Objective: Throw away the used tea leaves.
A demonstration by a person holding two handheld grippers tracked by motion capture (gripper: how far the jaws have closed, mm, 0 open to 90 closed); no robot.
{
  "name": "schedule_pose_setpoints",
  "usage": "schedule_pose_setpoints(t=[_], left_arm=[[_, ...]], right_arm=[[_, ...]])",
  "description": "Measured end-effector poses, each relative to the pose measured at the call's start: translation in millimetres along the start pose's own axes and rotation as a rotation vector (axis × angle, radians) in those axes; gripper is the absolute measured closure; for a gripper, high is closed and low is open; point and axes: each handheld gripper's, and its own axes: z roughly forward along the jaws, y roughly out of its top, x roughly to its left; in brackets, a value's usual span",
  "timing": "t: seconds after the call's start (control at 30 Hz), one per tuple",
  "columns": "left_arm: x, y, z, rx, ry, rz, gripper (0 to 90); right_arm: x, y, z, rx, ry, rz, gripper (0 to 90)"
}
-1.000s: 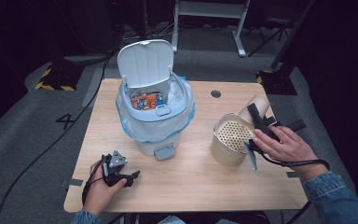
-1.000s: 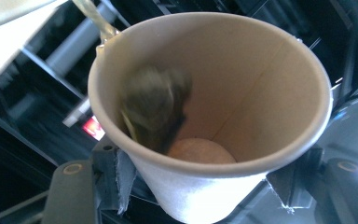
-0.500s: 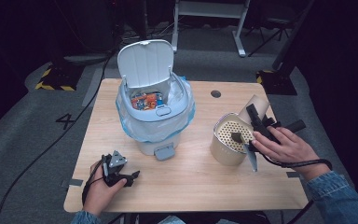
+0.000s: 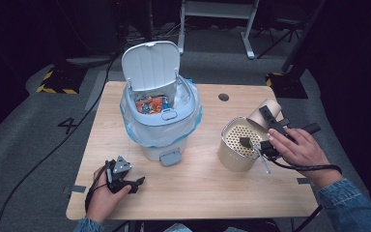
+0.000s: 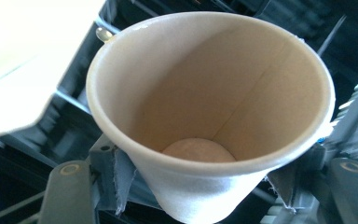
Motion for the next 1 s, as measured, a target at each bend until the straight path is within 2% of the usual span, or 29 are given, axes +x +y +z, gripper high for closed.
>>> schedule_pose_setpoints(t=[0.27, 0.33, 0.4, 0.53, 0.7, 0.83, 0.9, 0.97, 1.0], left_arm=[[0.0, 0.0, 0.0, 0.0, 0.0, 0.0, 19.4], [0.0, 0.0, 0.0, 0.0, 0.0, 0.0, 19.4], [0.0, 0.0, 0.0, 0.0, 0.0, 0.0, 19.4], [0.0, 0.0, 0.0, 0.0, 0.0, 0.0, 19.4], [0.0, 0.0, 0.0, 0.0, 0.0, 0.0, 19.4], [0.0, 0.0, 0.0, 0.0, 0.0, 0.0, 19.4], [0.0, 0.0, 0.0, 0.0, 0.0, 0.0, 19.4], [0.1, 0.0, 0.0, 0.0, 0.0, 0.001, 19.4], [0.0, 0.0, 0.0, 0.0, 0.0, 0.0, 19.4]], right_arm=[[-3.3, -13.7, 3.9, -0.075, 0.153, 0.357, 32.6], [-3.1, -16.9, 5.1, -0.089, 0.21, 0.468, 32.6], [-2.9, -21.3, 7.1, -0.11, 0.244, 0.566, 32.4], [-0.4, -29.9, 10.1, -0.148, 0.342, 0.817, 32.1], [4.0, -43.3, 13.5, -0.212, 0.462, 1.156, 31.7], [8.1, -53.1, 15.4, -0.273, 0.532, 1.367, 31.7], [10.2, -57.2, 16.0, -0.302, 0.559, 1.457, 31.6], [12.2, -61.2, 16.8, -0.335, 0.605, 1.558, 31.5], [12.8, -62.4, 17.0, -0.342, 0.613, 1.584, 31.5]])
